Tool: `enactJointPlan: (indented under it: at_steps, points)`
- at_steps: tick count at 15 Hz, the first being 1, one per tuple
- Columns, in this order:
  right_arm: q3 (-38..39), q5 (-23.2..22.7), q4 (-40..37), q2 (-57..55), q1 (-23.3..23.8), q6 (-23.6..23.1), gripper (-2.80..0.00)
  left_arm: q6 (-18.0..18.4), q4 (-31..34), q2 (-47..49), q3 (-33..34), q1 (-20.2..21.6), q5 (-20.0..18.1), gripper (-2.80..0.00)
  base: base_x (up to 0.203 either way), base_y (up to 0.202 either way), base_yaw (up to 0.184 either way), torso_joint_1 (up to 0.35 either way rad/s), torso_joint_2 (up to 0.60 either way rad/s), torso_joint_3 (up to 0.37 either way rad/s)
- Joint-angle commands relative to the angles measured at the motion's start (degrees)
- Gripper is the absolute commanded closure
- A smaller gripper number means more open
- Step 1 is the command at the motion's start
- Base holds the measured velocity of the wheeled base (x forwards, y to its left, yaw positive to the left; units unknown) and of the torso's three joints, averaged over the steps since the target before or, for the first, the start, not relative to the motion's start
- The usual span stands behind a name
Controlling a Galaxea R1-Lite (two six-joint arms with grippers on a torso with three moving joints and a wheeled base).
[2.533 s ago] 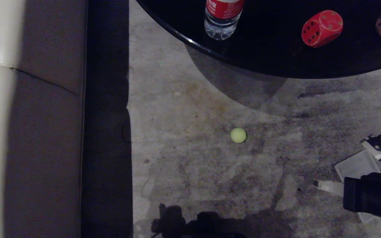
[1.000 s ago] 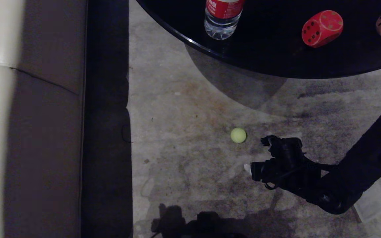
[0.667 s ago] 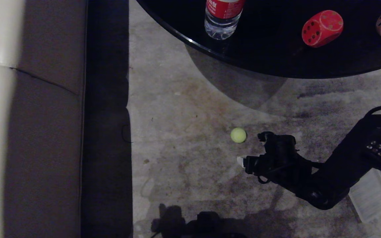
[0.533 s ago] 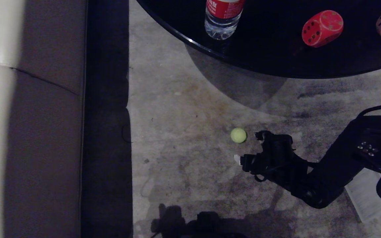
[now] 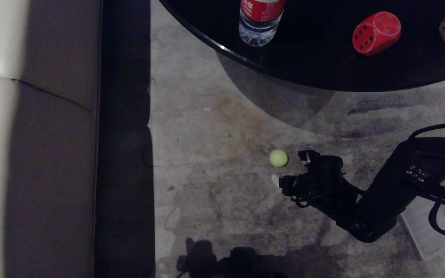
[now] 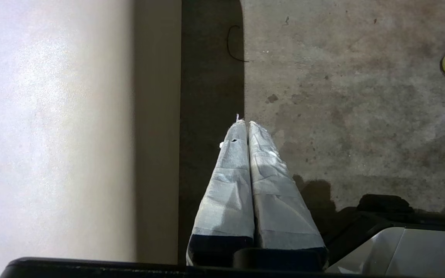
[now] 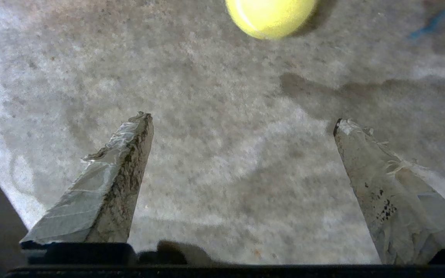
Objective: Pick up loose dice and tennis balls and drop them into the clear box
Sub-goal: Pick up the ball on the floor
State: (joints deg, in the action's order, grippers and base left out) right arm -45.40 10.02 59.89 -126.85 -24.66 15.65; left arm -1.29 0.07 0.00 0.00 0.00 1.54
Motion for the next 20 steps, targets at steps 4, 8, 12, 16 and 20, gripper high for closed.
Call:
enactJointPlan:
  at_steps: [4, 8, 12, 16, 20]
  points:
    - [3.1, -0.3, 0.3, 2.9, 0.1, 0.1, -2.80, 0.0, 0.0, 0.0, 0.0, 0.0, 0.0, 0.00, 0.000, 0.000, 0.000, 0.000, 0.00, 0.000]
    - [3.6, -0.9, 0.3, 2.4, 0.1, 0.0, -2.80, 0.0, 0.0, 0.0, 0.0, 0.0, 0.1, 0.00, 0.000, 0.000, 0.000, 0.000, 0.00, 0.000]
    - [3.7, -0.8, 0.3, 2.5, -0.1, -0.2, -2.80, 0.0, 0.0, 0.1, 0.0, 0.0, 0.1, 0.00, 0.000, 0.000, 0.000, 0.000, 0.00, 0.000]
    - [3.7, -0.7, 0.3, 2.4, -0.3, -0.2, -2.80, 0.0, 0.0, 0.1, 0.0, 0.0, 0.1, 0.00, 0.000, 0.000, 0.000, 0.000, 0.00, 0.000]
    - [3.7, -0.6, 0.4, 2.7, -0.2, -0.2, -2.80, 0.1, 0.0, 0.0, 0.0, 0.0, 0.1, 0.00, 0.000, 0.000, 0.000, 0.002, 0.00, -0.021]
